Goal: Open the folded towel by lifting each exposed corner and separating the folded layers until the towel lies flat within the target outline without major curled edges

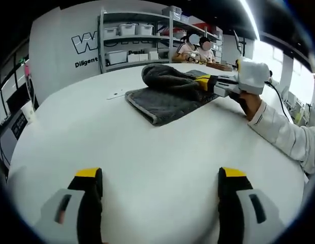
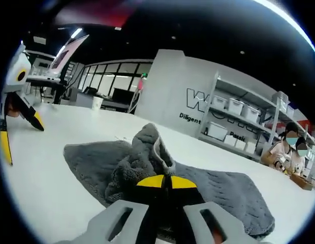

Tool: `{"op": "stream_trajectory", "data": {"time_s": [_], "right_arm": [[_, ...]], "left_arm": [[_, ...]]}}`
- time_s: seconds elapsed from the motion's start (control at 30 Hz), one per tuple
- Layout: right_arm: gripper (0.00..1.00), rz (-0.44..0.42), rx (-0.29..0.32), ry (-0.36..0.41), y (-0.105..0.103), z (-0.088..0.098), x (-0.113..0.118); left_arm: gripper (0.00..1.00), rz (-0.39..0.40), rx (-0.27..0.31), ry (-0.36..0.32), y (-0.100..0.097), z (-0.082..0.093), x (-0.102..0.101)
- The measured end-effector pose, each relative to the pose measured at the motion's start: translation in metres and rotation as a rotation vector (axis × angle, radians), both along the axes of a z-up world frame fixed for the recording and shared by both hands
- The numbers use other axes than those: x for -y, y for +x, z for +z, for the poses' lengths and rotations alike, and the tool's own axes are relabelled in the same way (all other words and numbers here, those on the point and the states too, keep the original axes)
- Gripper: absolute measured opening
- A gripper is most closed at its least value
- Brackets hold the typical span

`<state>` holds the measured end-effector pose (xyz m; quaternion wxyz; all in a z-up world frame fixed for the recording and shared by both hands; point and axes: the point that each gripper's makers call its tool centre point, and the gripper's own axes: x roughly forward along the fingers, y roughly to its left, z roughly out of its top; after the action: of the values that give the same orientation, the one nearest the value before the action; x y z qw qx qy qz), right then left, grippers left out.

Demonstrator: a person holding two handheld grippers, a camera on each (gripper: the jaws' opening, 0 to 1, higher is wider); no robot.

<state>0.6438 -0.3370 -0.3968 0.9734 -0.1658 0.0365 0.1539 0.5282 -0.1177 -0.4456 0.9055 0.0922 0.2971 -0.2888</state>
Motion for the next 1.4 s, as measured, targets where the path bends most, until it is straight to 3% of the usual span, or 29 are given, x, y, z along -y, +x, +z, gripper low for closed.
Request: {"op": "stream_trajectory", "data": {"time_s": [0.6, 0.77, 0.9, 1.4], "right_arm": [[0.00, -0.013, 0.007, -0.014, -0.004, 0.001, 0.015], [0.00, -0.023, 0.003, -0.011, -0.004, 0.000, 0.024], [0.00, -0.028, 0.003, -0.010, -0.005, 0.000, 0.028], [0.00, -0.044, 0.009, -0.027, -0.006, 0.001, 0.038]], "left_arm": [[0.93, -0.002, 0.007, -0.007, 0.001, 0.003, 0.000], [0.95, 0.000, 0.016, -0.023, 0.001, 0.006, 0.000], [0.95, 0.003, 0.054, -0.075, 0.004, 0.017, 0.004], [0.94, 0.005, 0.046, -0.057, 0.003, 0.014, 0.002]]}}
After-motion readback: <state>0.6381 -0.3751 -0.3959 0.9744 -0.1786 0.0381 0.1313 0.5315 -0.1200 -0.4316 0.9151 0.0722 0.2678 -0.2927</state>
